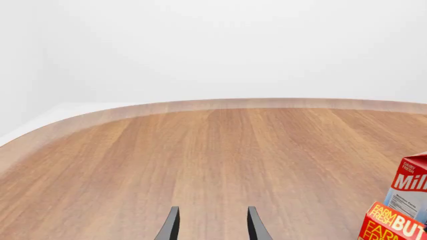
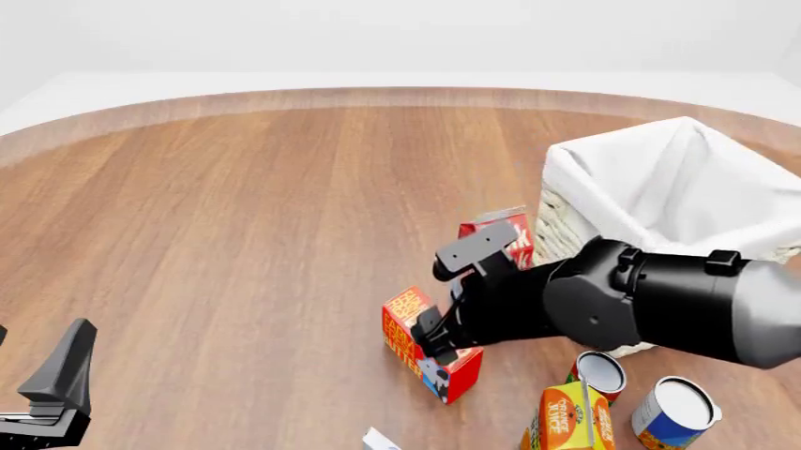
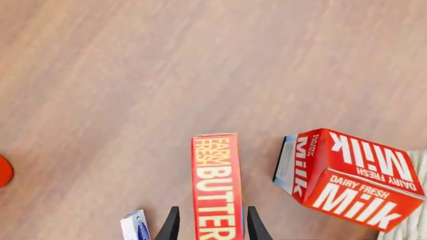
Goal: Pick up the cream cheese box and the butter, and put them in the basket.
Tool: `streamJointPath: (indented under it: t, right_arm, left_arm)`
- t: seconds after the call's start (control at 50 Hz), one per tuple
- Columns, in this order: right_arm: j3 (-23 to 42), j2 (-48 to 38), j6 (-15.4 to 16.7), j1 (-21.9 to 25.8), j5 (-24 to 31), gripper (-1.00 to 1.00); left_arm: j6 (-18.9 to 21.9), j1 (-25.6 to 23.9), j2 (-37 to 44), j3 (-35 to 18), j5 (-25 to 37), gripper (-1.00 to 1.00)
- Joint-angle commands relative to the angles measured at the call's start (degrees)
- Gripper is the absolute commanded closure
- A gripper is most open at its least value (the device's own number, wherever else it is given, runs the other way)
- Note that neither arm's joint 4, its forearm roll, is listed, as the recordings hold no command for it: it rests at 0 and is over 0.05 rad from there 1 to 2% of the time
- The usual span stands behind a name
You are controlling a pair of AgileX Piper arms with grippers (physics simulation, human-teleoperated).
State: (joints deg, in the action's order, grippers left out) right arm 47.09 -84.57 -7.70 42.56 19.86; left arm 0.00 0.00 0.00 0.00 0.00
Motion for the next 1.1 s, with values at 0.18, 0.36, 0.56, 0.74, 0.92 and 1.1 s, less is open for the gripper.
streamJointPath:
  t: [0.18,0.36,0.56,0.74,0.92,1.1]
  right_arm:
    - [-2.14,-0.44,-1.17,0.07,-1.38,-1.00]
    - [-2.29,-0.46,-1.02,0.30,-1.63,-1.00]
    - [-2.38,-0.46,-0.22,-0.37,-1.63,-1.00]
    - [-1.95,-1.20,-0.07,-0.67,-1.77,-1.00]
    - [-1.96,-2.81,-0.20,-0.71,-3.21,-1.00]
    - [-2.12,-3.65,-0.55,-0.88,-3.87,-1.00]
  left_arm:
    - [0.00,0.00,0.00,0.00,0.00,-1.00]
    - [0.00,0.00,0.00,0.00,0.00,-1.00]
    - [0.00,0.00,0.00,0.00,0.00,-1.00]
    - [0.00,0.00,0.00,0.00,0.00,-1.00]
    - [0.00,0.00,0.00,0.00,0.00,-1.00]
    - [0.00,0.00,0.00,0.00,0.00,-1.00]
